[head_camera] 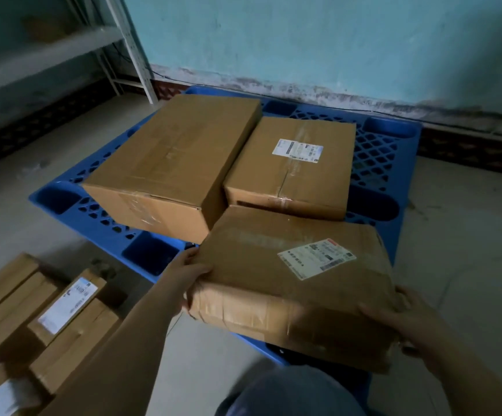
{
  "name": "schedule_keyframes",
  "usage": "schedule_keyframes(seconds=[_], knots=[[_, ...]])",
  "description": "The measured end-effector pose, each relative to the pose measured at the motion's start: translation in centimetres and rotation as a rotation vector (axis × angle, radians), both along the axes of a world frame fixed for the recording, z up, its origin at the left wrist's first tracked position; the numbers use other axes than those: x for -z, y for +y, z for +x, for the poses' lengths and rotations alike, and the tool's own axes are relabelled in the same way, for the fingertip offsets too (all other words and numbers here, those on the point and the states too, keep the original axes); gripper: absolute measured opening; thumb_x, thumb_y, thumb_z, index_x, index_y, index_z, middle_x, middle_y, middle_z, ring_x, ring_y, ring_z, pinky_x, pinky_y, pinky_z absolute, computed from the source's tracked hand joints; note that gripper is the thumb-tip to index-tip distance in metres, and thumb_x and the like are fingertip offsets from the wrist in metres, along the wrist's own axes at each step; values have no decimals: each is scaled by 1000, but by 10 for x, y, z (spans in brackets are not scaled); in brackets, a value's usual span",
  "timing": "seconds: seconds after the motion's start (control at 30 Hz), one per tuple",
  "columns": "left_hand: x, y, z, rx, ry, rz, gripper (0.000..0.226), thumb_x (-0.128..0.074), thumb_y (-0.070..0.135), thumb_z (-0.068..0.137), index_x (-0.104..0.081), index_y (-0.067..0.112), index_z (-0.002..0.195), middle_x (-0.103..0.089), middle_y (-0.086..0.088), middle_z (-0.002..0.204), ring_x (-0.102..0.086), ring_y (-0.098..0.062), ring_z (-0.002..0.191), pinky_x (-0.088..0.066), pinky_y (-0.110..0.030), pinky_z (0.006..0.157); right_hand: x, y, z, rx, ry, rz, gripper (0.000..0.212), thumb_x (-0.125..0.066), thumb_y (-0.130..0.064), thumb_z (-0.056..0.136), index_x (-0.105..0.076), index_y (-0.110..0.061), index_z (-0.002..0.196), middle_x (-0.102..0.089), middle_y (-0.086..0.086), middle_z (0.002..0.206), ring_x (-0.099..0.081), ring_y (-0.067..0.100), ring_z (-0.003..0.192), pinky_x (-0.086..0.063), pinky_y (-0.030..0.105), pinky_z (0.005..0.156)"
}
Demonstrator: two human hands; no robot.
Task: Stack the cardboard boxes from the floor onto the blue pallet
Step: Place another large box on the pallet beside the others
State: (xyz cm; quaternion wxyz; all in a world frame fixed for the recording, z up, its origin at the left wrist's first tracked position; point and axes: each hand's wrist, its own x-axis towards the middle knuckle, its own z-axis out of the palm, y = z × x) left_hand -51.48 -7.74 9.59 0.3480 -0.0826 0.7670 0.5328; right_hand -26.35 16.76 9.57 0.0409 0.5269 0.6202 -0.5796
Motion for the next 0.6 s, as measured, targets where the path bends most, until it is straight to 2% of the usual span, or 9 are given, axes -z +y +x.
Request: schedule_keyframes(seconds=[0.07,0.1,0.17,0.23,0.33,0.47,0.53,0.6], knots=[[15,4,-7,20,-14,-6,73,-64,9,79,-31,29,140,-37,-3,136,-42,-36,117,-42,-63,91,15,-10,-3,-98,-11,37,133,-89,-41,32,-21,-21,144,-38,11,142,-42,31,122,-41,38,91],[22,5,-9,10,-1,-9,75,-65,9,79,-29,29,141,-39,-2,133,-46,-32,107,-46,-56,88,23,-14,-5,-169,-30,84,143,-91,-46,25,-16,-21,145,-36,10,143,-39,30,126,-39,39,99],[34,9,-13,-16,30,-1,75,-66,10,78,-31,28,141,-44,3,116,-47,-21,82,-46,-41,72,37,-21,-12,-306,-95,200,161,-85,-60,12,-6,-20,147,-32,9,146,-33,27,131,-30,33,107],[44,12,-15,-23,40,-9,74,-68,12,76,-33,29,139,-42,4,110,-45,-16,77,-43,-36,68,47,-27,-18,-346,-176,269,170,-77,-71,8,8,-20,146,-22,8,150,-28,26,135,-25,33,109],[56,13,-18,-37,96,-30,74,-69,11,75,-34,28,138,-41,0,122,-47,-17,86,-45,-32,69,61,-37,-22,-292,-232,275,174,-78,-68,10,24,-21,142,-8,10,152,-25,31,135,-29,41,109],[63,11,-26,47,125,-66,77,-70,16,74,-31,29,139,-37,-1,130,-46,-27,112,-47,-41,92,73,-36,-27,-327,-265,311,173,-74,-70,11,29,-19,140,2,10,155,-14,30,141,-21,42,114],[63,11,-32,74,128,-61,75,-70,17,75,-33,28,139,-38,0,128,-46,-26,113,-46,-45,97,72,-36,-33,-304,-268,318,172,-80,-64,16,29,-19,140,4,10,155,-13,30,140,-21,42,113],[61,10,-39,57,113,-32,70,-69,18,77,-35,29,138,-39,1,124,-50,-21,100,-50,-40,88,71,-37,-38,-281,-269,340,170,-86,-56,22,32,-17,138,6,12,154,-16,32,139,-25,43,111]])
